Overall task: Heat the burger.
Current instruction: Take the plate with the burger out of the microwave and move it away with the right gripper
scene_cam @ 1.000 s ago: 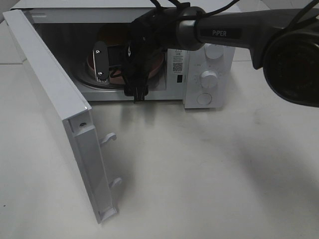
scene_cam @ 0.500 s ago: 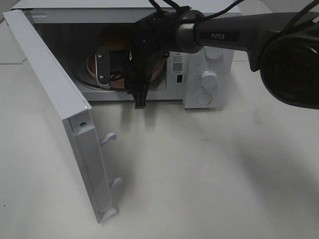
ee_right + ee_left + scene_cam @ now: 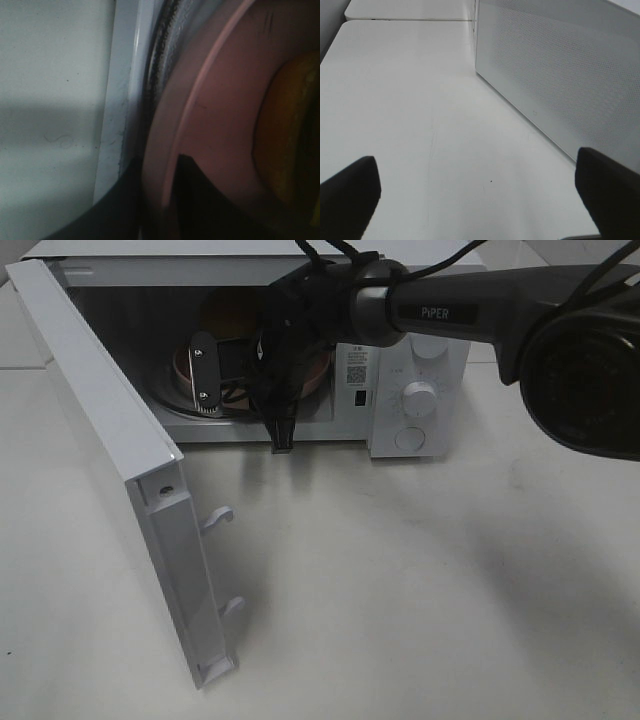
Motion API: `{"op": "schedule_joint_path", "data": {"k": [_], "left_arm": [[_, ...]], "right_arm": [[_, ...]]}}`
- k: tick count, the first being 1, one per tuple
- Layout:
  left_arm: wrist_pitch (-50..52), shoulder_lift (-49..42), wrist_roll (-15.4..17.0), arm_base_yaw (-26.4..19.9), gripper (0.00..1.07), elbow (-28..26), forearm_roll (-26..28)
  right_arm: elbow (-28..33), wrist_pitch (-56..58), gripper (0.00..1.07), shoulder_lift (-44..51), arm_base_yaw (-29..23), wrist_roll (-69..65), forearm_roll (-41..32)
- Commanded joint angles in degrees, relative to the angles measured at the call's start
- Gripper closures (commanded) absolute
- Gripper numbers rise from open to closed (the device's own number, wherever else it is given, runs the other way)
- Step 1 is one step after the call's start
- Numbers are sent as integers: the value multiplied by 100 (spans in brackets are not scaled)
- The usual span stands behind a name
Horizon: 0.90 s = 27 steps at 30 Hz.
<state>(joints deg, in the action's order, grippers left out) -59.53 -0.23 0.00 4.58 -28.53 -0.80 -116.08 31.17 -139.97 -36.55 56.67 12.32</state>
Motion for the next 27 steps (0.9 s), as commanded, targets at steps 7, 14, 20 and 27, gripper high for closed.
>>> {"op": "schedule_joint_path", "data": {"k": [7,14,20,27], "left_arm": [[11,-120,0,-11,9,11,29],[11,-120,0,-11,9,11,29],[11,-120,0,-11,9,11,29],[11,-120,0,-11,9,11,29]], "right_arm": [[338,246,107,258,-138,275,-34],[917,-40,107,550,-149,602,69],[1679,-837,107,991,-149,636,286],[2527,-1599,107,1501,-149,636,401]]}}
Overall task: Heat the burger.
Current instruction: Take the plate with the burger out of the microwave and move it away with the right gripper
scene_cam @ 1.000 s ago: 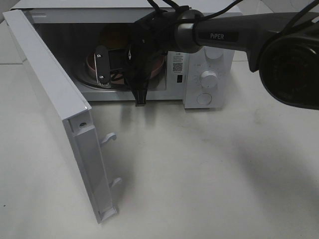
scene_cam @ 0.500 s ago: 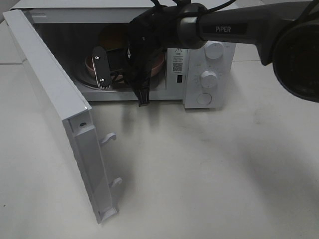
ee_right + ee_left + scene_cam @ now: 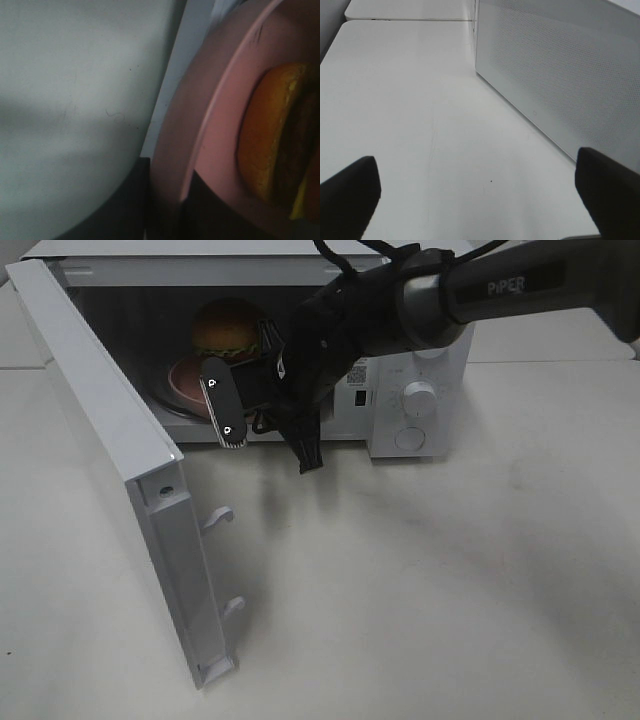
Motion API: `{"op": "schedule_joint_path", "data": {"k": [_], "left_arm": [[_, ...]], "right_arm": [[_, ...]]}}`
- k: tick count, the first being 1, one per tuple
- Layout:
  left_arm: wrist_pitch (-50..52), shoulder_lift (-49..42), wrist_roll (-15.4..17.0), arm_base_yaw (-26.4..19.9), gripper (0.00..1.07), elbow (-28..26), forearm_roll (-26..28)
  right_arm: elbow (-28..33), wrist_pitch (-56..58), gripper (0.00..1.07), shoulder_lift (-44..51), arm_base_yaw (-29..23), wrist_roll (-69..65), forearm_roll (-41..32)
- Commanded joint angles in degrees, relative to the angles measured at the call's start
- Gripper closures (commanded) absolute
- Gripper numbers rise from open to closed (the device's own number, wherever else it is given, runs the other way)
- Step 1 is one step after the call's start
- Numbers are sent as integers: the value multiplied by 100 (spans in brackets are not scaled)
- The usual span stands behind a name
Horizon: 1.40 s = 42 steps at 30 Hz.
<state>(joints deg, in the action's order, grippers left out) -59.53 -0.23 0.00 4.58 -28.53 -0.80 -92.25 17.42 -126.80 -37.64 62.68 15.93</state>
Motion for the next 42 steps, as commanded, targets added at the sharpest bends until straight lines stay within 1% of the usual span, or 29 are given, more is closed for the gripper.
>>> {"op": "schedule_joint_path", "data": {"k": [1,3,4,5,6,7,9,11,12,13,15,18,21,24,26,28,29,30,32,34,35,36,37,38,40,42], "left_arm": [[11,-120,0,-11,9,11,29],[11,-120,0,-11,9,11,29],[11,-120,0,-11,9,11,29],[11,-120,0,-11,9,11,29],[11,-120,0,-11,9,11,29],[11,-120,0,-11,9,11,29],[11,-120,0,-11,9,11,29],[11,-120,0,-11,9,11,29],[11,-120,0,-11,9,11,29],[11,-120,0,-11,9,11,29],[11,-120,0,-11,9,11,29],[11,-120,0,-11,9,11,29],[11,-120,0,-11,9,11,29],[11,-120,0,-11,9,11,29],[11,-120,0,-11,9,11,29],[11,-120,0,-11,9,11,29],[11,-120,0,-11,9,11,29],[11,-120,0,-11,9,11,29],[11,-120,0,-11,9,11,29],[11,-120,0,-11,9,11,29],[11,-120,0,-11,9,11,29],[11,-120,0,-11,9,11,29],[11,-120,0,-11,9,11,29],[11,-120,0,-11,9,11,29],[11,-120,0,-11,9,11,29],[11,-120,0,-11,9,11,29]], "right_arm": [[143,-223,107,183,-40,34,40],[544,-579,107,441,-40,40,34],[544,-579,107,441,-40,40,34],[670,-699,107,521,-40,40,34],[922,-945,107,659,-40,40,40],[922,-945,107,659,-40,40,40],[1249,-1192,107,888,-40,57,46],[1346,-1266,107,968,-40,63,46],[1576,-1438,107,1112,-40,138,46],[1576,-1438,107,1112,-40,138,46],[1891,-1696,107,1352,-40,160,46],[2000,-1742,107,1438,-40,166,46],[2458,-1931,107,1805,-40,166,46],[2550,-1960,107,1874,-40,166,46],[2899,-2051,107,2126,-40,172,46],[2985,-2091,107,2206,-40,172,46],[3209,-2200,107,2366,-40,172,46],[3209,-2200,107,2366,-40,172,46],[3524,-2292,107,2590,-40,166,46],[3604,-2298,107,2641,-40,160,46],[3782,-2303,107,2785,-40,160,46],[3782,-2303,107,2785,-40,160,46],[3982,-2309,107,2939,-40,160,46],[3982,-2309,107,2939,-40,160,46],[4263,-2343,107,3140,-40,160,46],[4354,-2355,107,3214,-40,160,46]]}}
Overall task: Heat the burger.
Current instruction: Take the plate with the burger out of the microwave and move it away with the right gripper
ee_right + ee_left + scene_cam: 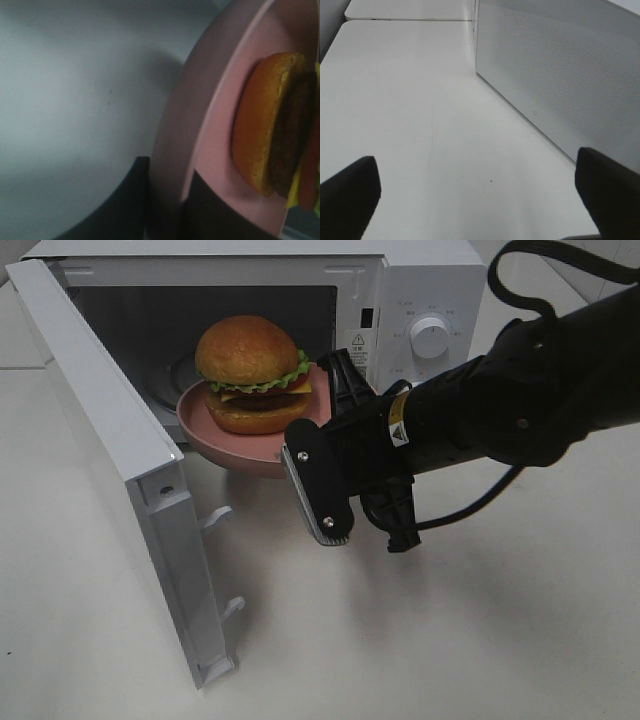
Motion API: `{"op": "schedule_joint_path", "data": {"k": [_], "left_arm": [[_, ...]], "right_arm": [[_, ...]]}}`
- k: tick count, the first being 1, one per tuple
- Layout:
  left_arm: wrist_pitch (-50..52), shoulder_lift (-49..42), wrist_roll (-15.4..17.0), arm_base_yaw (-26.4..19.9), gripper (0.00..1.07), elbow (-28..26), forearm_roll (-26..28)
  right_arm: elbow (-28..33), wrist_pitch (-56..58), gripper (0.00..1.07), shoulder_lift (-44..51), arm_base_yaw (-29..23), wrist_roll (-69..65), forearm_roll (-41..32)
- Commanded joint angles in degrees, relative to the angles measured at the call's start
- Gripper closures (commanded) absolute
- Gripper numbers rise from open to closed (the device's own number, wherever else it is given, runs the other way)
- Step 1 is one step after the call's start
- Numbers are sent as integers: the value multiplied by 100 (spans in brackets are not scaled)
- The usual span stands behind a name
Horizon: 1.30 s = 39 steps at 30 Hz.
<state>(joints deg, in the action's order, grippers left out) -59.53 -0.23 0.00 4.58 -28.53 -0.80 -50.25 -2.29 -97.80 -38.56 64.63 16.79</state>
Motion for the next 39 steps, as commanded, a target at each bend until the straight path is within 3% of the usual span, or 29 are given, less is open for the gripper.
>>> {"op": "schedule_joint_path", "data": {"k": [1,20,39], "left_arm": [[11,-120,0,-11,9,11,29],[11,-120,0,-11,9,11,29],[11,-120,0,-11,9,11,29]], "right_arm": [[321,-453,107,470,52,-34,-40],[1621,-143,107,2303,52,-29,-40],[1902,1696,107,4263,52,-74,258]]}}
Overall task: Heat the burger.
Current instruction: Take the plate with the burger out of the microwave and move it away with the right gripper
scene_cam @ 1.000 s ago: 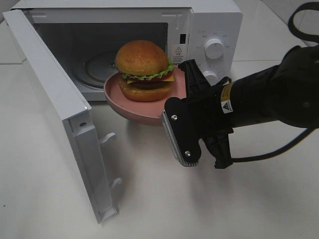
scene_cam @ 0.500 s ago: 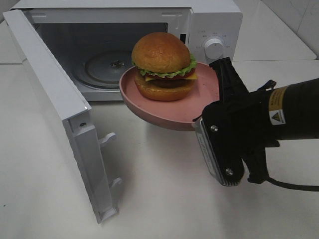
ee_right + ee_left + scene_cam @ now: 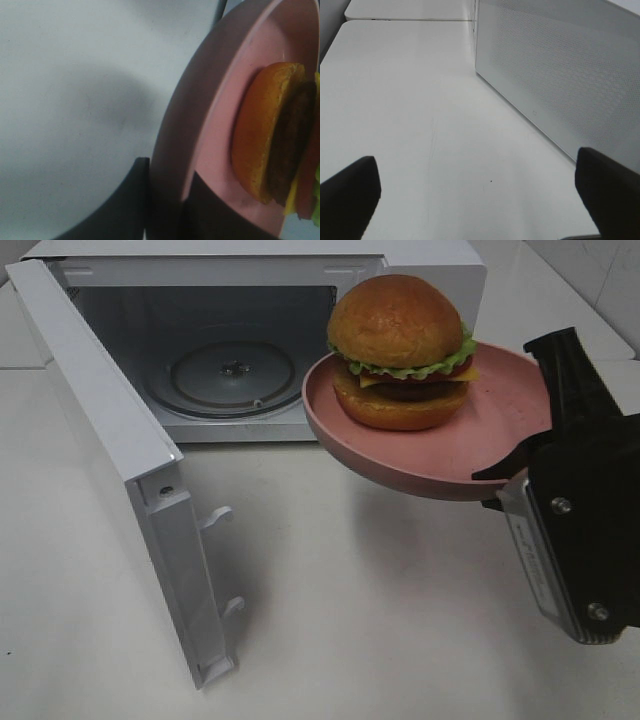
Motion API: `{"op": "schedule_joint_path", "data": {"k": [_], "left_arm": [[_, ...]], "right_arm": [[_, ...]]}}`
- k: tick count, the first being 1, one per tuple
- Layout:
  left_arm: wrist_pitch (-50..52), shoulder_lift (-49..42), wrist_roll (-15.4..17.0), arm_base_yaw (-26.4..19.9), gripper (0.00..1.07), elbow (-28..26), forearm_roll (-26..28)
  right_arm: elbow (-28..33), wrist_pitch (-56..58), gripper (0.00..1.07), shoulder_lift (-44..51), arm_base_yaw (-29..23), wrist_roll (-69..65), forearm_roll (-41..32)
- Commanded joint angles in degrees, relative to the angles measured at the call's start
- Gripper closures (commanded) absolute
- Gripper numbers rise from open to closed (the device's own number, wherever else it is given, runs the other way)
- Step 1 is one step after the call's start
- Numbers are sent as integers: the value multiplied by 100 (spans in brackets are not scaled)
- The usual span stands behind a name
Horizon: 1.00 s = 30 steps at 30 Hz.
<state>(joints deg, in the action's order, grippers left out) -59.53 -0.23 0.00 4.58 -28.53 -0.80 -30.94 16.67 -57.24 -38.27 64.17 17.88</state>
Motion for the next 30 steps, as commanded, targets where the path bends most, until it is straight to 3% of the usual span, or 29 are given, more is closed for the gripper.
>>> {"op": "schedule_joint_path", "data": {"k": [1,17,30], "left_arm": [[11,-120,0,-11,9,11,29],[11,-120,0,-11,9,11,29],[11,-120,0,-11,9,11,29]], "right_arm": [[-29,-201,107,206,23,-29,149],[407,544,107,1329,23,-384,344],[453,997,106,1432,23,-1759,1639]]}}
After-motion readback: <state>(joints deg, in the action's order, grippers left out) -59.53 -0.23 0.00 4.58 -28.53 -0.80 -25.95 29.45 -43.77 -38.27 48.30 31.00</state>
